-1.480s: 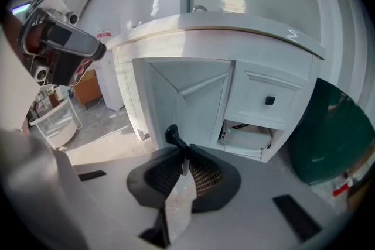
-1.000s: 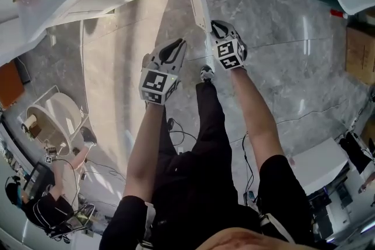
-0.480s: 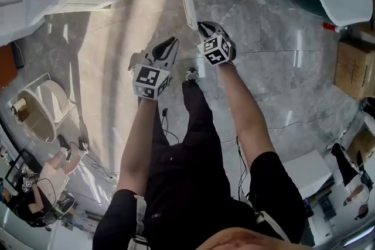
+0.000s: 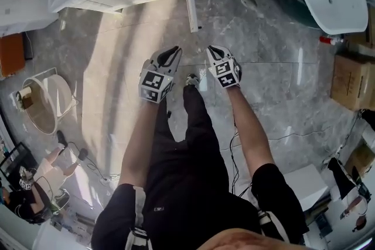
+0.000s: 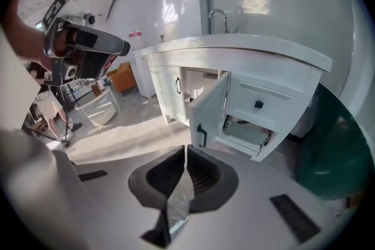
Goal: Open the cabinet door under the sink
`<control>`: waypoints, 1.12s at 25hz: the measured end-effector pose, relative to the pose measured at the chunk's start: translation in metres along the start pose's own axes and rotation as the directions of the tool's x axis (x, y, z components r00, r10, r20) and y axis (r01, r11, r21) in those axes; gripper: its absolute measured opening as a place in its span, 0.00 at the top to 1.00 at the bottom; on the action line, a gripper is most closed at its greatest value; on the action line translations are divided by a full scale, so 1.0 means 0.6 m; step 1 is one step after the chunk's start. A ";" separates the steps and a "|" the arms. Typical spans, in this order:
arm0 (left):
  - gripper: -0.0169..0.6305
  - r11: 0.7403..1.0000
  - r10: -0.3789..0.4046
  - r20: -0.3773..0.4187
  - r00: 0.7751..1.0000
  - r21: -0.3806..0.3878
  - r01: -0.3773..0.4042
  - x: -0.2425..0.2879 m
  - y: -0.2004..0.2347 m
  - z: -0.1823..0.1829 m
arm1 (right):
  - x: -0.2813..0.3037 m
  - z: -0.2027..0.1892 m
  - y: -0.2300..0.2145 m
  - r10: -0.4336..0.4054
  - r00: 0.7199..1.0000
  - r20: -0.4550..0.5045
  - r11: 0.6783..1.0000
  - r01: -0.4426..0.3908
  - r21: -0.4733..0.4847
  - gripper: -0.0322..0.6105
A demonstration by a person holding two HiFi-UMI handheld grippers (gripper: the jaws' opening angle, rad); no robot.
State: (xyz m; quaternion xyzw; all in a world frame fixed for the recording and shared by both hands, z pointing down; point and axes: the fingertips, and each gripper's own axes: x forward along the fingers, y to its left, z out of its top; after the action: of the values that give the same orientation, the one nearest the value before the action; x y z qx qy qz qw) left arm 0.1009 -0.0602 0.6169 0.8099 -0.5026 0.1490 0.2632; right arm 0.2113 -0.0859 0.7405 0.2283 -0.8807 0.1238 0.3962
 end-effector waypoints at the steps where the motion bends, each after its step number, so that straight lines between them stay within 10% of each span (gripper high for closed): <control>1: 0.91 1.000 0.003 -0.005 1.000 -0.001 -0.003 -0.013 -0.008 0.002 | -0.014 -0.004 0.013 0.016 1.000 -0.001 1.000 -0.016 0.009 0.84; 21: 0.91 0.995 -0.056 0.111 0.992 0.094 0.045 -0.230 -0.134 0.160 | -0.293 0.174 0.142 0.129 0.986 0.106 0.992 -0.129 -0.005 0.84; 28: 0.91 0.993 -0.062 0.079 0.995 0.101 0.053 -0.294 -0.137 0.133 | -0.337 0.195 0.169 0.120 0.985 0.125 0.993 -0.121 0.004 0.84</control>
State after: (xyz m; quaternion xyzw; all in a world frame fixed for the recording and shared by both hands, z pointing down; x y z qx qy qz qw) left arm 0.0927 0.0528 0.4400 0.8415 -0.4815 0.1324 0.2063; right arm 0.2033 0.0169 0.5075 0.1841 -0.9152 0.1379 0.3308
